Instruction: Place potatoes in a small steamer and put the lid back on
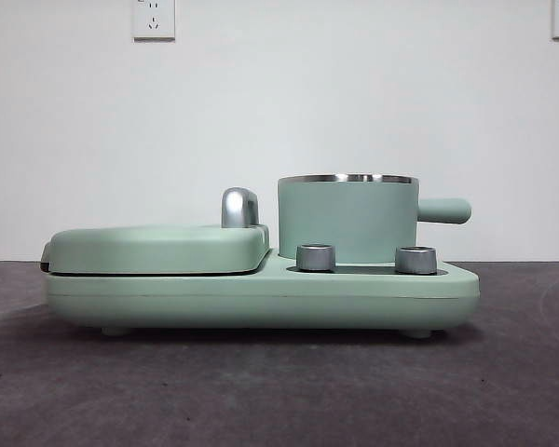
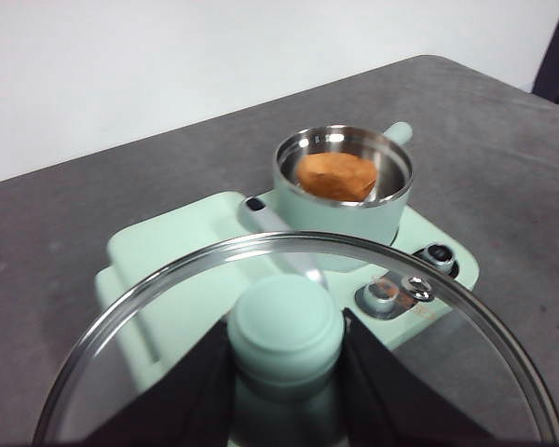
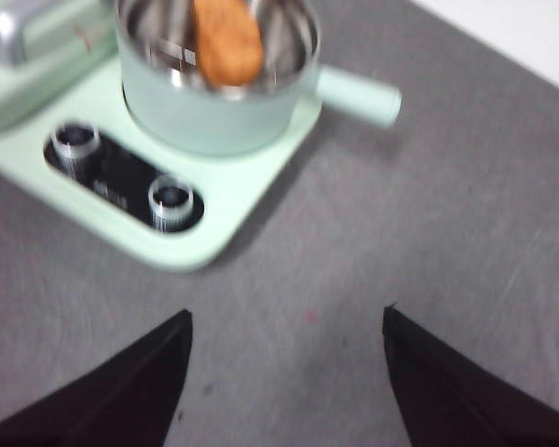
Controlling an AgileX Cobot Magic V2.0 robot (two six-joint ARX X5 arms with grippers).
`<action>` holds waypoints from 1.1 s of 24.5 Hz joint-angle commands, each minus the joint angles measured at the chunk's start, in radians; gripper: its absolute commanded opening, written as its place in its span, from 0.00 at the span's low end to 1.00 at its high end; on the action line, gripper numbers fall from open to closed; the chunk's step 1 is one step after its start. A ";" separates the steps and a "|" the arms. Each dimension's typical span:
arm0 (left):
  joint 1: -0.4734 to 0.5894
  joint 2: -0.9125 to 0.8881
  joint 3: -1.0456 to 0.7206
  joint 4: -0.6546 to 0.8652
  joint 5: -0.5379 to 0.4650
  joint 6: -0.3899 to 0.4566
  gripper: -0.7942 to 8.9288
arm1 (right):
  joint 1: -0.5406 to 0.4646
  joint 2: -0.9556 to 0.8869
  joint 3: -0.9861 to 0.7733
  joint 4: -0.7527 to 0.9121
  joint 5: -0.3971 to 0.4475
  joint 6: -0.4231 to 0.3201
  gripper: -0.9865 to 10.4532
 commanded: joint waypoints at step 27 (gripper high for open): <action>-0.115 1.123 0.394 0.850 0.180 0.143 0.10 | 0.004 -0.142 -0.085 0.027 0.023 -0.005 0.37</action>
